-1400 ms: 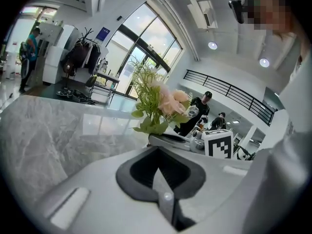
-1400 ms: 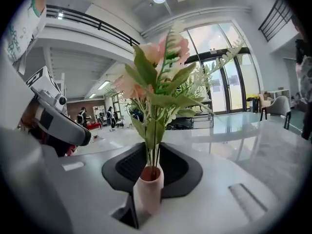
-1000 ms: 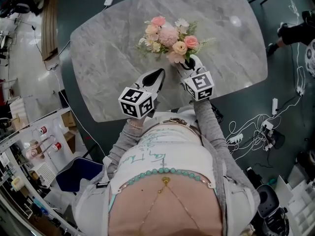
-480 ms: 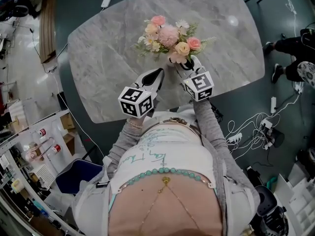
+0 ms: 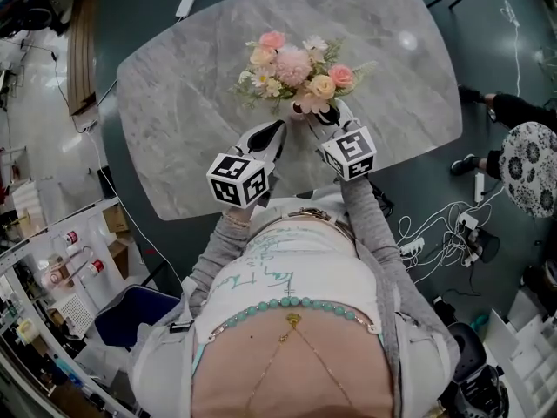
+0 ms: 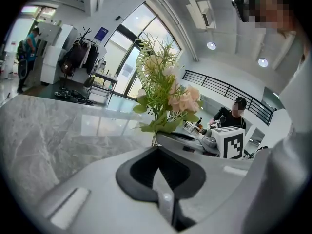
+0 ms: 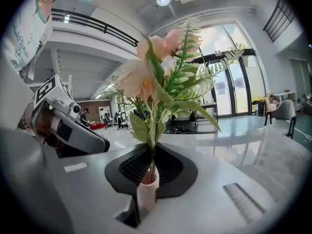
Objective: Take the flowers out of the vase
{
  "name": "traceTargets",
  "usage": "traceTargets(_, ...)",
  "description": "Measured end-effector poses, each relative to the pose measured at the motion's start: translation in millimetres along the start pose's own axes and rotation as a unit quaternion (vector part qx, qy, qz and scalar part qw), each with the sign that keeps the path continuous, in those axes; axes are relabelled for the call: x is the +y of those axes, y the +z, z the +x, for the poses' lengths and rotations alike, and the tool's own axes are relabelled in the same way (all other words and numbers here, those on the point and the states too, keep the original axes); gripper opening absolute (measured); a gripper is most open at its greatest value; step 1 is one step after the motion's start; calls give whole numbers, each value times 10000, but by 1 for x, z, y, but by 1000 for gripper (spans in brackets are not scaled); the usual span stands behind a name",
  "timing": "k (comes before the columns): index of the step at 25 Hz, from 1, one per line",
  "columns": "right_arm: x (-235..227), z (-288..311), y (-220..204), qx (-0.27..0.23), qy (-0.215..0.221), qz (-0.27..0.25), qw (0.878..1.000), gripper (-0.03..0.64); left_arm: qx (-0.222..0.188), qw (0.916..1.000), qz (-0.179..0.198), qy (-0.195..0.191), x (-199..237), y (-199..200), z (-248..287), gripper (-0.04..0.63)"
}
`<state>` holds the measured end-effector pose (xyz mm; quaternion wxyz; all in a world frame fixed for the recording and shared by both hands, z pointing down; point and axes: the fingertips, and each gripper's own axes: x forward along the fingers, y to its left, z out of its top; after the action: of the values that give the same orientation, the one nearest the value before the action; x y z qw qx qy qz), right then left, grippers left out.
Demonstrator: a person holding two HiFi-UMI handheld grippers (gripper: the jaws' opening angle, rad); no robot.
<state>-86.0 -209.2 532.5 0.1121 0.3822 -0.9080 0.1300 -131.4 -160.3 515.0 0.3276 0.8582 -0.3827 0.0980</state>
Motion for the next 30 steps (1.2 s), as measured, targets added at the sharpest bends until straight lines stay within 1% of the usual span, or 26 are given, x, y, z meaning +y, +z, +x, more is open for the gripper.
traceTargets(7, 9, -2, 12, -66, 141, -72, 9999, 46, -126, 9999, -2, 71, 2, 5, -4, 0)
traceTargets(14, 6, -6, 29, -135, 279, -94, 9995, 46, -212, 9996, 6, 161, -1, 17, 1, 0)
traceTargets(30, 17, -20, 55, -374, 607, -179, 9973, 46, -386, 9987, 65, 333, -2, 12, 1, 0)
